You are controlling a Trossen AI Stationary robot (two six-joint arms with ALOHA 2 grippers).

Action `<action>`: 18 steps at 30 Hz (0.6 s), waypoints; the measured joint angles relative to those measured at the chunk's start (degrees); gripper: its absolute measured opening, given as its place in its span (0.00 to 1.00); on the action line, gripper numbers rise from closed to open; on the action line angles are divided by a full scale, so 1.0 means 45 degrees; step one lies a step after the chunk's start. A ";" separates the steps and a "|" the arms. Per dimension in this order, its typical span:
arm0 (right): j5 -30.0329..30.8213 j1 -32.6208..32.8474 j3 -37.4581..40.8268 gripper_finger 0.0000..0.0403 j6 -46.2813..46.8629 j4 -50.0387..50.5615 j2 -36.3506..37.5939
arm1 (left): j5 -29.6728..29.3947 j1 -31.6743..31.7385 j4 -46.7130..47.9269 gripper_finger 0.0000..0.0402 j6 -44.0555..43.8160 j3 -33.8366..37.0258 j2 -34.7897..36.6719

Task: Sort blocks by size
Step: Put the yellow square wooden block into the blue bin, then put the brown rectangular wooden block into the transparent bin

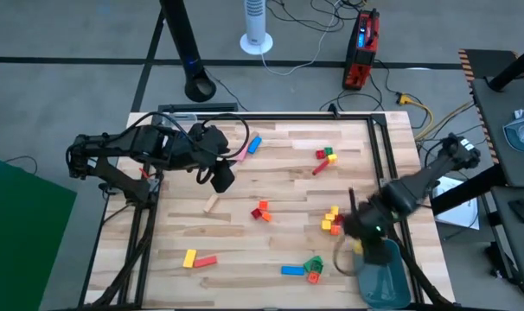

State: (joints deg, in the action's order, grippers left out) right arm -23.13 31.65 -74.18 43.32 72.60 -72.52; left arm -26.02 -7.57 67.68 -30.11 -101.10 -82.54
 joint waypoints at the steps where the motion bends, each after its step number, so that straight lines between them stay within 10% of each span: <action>1: 0.0021 0.0499 0.0048 0.31 0.0445 0.0029 -0.0069 | 0.0000 0.0000 -0.0005 0.42 0.0029 0.0000 0.0000; 10: -0.0079 0.3700 0.1028 0.39 0.3840 0.0022 -0.0908 | 0.0005 0.0000 0.0057 0.42 0.0331 0.0000 0.0005; 18: -0.0132 0.3349 0.1385 0.52 0.3504 -0.0053 -0.1253 | 0.0103 0.0001 0.0049 0.42 0.0539 0.0000 0.0005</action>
State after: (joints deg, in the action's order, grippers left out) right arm -23.72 46.71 -67.94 59.08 72.36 -78.16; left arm -25.56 -7.57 67.90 -27.69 -101.10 -82.52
